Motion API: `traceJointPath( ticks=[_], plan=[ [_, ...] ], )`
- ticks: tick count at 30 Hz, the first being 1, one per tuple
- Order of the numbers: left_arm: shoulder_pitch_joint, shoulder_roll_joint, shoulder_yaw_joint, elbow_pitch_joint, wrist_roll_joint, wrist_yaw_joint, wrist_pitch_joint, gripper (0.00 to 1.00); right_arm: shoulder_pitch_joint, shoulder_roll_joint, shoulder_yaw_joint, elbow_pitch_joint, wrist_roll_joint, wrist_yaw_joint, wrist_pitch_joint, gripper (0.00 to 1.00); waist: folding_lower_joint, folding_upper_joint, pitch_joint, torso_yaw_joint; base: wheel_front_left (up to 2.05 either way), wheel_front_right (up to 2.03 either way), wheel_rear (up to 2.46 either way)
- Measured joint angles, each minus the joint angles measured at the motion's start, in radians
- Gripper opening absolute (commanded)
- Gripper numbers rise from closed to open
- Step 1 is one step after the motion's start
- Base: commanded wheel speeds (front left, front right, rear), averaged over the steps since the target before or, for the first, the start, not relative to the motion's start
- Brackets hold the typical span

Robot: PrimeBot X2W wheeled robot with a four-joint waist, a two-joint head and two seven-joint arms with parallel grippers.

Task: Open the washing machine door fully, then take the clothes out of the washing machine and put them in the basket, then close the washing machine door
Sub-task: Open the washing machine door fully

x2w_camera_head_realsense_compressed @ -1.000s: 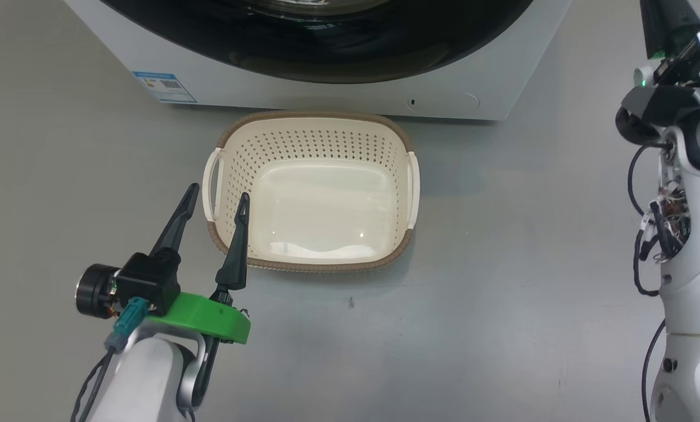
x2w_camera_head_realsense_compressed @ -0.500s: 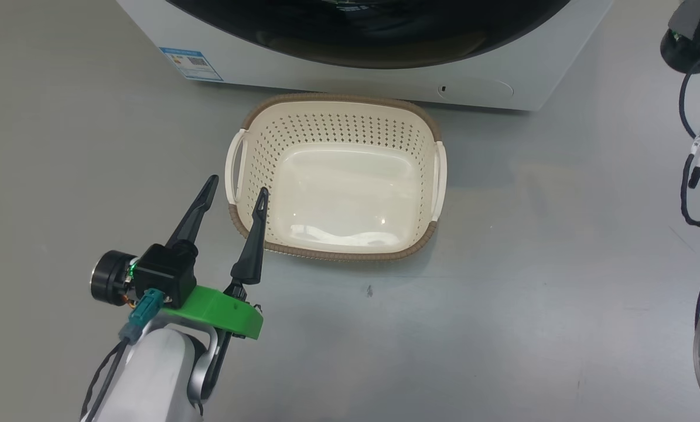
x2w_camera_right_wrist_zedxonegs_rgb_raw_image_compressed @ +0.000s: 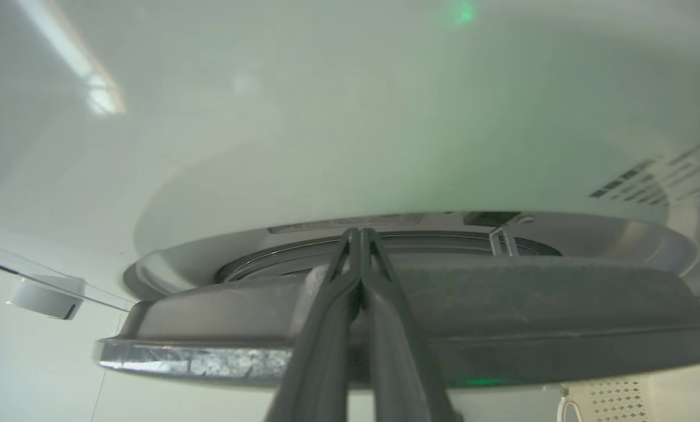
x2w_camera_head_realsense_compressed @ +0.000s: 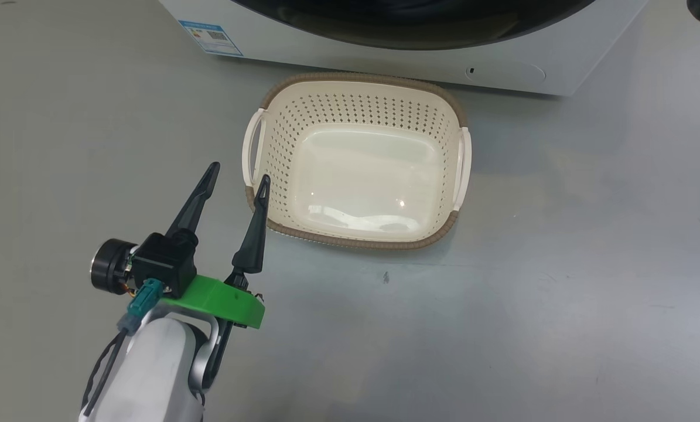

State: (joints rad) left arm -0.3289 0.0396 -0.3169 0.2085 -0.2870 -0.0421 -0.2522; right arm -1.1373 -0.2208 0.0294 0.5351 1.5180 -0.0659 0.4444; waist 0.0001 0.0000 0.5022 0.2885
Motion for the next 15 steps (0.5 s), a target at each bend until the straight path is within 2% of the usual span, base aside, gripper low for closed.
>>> traceJointPath(
  ticks=[15],
  plan=[
    [-0.02,-0.006,0.015,0.003,0.0,-0.004,0.0,1.0,-0.051,-0.014,0.004,0.069,0.04,-0.007,0.102,0.0,-0.0001,0.0,0.019,0.002,0.0,0.0,0.0]
  ],
)
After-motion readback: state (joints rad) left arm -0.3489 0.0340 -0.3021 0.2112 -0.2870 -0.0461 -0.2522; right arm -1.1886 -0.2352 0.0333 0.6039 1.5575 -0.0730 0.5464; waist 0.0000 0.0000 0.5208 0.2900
